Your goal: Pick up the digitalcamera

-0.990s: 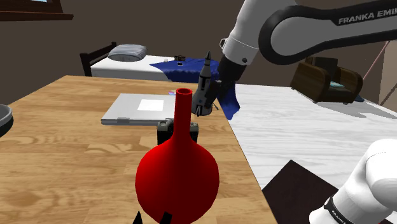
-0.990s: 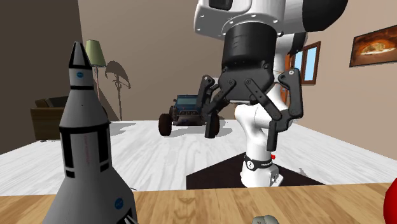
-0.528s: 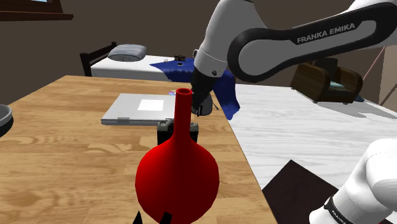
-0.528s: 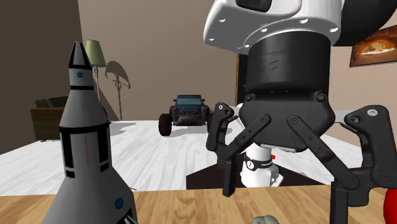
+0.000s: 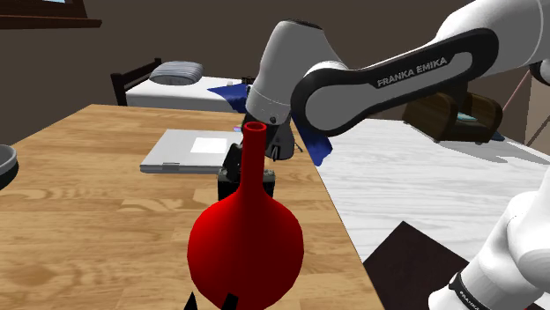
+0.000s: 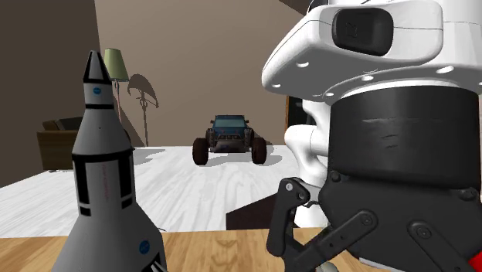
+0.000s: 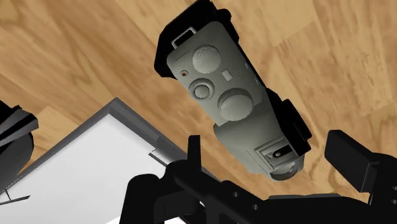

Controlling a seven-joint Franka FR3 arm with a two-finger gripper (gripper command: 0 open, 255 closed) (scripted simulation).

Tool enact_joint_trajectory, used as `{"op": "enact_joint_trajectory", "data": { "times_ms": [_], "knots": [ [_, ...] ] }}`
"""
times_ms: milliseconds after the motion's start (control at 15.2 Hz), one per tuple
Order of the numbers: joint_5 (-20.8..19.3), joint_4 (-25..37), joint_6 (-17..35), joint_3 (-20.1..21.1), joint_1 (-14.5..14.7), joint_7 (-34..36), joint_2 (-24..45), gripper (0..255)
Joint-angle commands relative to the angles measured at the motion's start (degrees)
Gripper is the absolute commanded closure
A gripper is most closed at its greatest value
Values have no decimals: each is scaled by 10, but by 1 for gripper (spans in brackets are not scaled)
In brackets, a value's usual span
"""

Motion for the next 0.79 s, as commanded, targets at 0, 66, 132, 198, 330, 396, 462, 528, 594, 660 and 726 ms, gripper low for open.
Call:
{"op": "enact_joint_trajectory", "data": {
  "times_ms": [0,66,132,198,330,396,462,528,594,660,726],
  "knots": [
    [-6,-8,15,0,1,6,8,0],
    [-9,-12,22,0,2,7,11,0],
    [-10,-15,26,0,2,8,13,0],
    [-10,-15,26,0,2,8,13,0],
    [-10,-14,26,0,2,8,13,255],
    [-10,-14,26,0,2,8,13,255],
    [-10,-14,25,0,2,8,13,255],
    [-10,-14,26,0,2,8,13,255],
    [-10,-14,26,0,2,8,13,255],
    [-11,-14,26,0,2,8,13,255],
    [-10,-14,26,0,2,9,13,255]
  ]
}}
